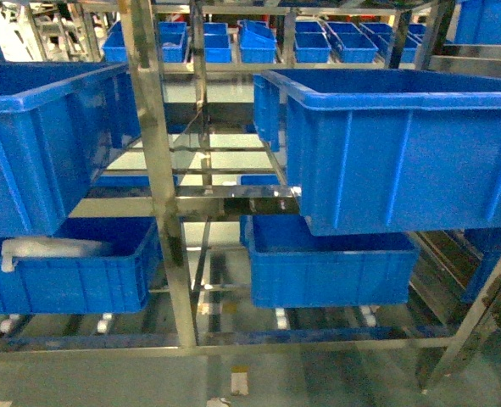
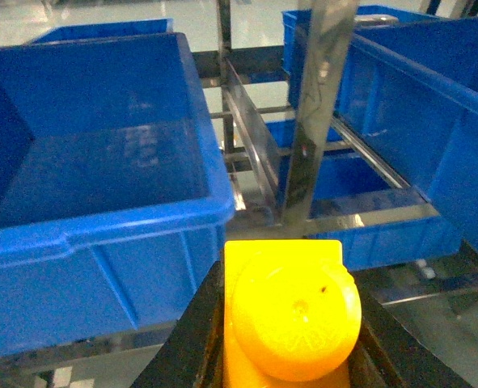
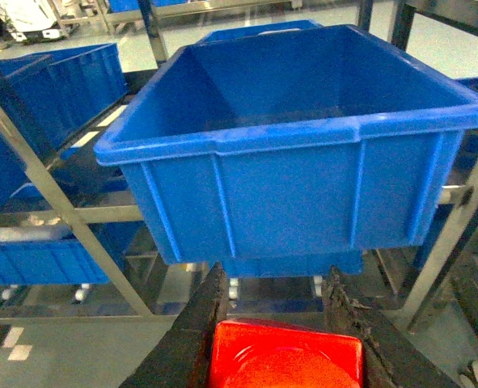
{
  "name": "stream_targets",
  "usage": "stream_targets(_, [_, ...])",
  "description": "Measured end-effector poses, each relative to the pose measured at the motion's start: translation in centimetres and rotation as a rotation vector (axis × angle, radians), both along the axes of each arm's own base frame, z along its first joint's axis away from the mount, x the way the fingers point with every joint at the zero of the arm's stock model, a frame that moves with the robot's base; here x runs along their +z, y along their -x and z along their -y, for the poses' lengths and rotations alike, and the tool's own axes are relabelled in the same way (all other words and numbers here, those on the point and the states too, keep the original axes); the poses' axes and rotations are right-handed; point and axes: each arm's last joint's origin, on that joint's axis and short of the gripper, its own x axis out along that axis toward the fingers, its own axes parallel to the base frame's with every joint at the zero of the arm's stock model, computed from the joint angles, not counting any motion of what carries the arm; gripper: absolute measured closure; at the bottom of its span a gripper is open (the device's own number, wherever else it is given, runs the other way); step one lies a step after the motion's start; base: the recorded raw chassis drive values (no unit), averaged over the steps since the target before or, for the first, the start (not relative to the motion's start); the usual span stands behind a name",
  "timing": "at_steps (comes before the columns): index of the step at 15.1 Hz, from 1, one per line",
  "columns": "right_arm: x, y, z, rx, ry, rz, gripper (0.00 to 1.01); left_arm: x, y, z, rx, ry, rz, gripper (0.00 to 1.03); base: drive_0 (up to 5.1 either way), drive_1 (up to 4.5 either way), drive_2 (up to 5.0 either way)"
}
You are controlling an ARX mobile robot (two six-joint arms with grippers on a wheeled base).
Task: Sort and place red and yellow blocks in left bins
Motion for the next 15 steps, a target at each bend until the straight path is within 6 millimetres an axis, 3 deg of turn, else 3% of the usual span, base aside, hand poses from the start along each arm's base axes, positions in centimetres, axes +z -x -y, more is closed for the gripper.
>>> stream_targets(6, [0.03, 0.01, 0.00, 0.000, 0.000, 0.003, 0.72, 0.06, -0.01, 0.00, 0.000, 0.000, 0.005, 0.76, -3.9, 4.60, -0.9])
stream_targets(15, [0.12, 0.08, -0.02, 0.005, -0.001, 0.008, 0.72, 0.07, 0.00, -0.14, 0.009, -0.001, 0.004, 0.76, 0.0, 0.42, -0.5])
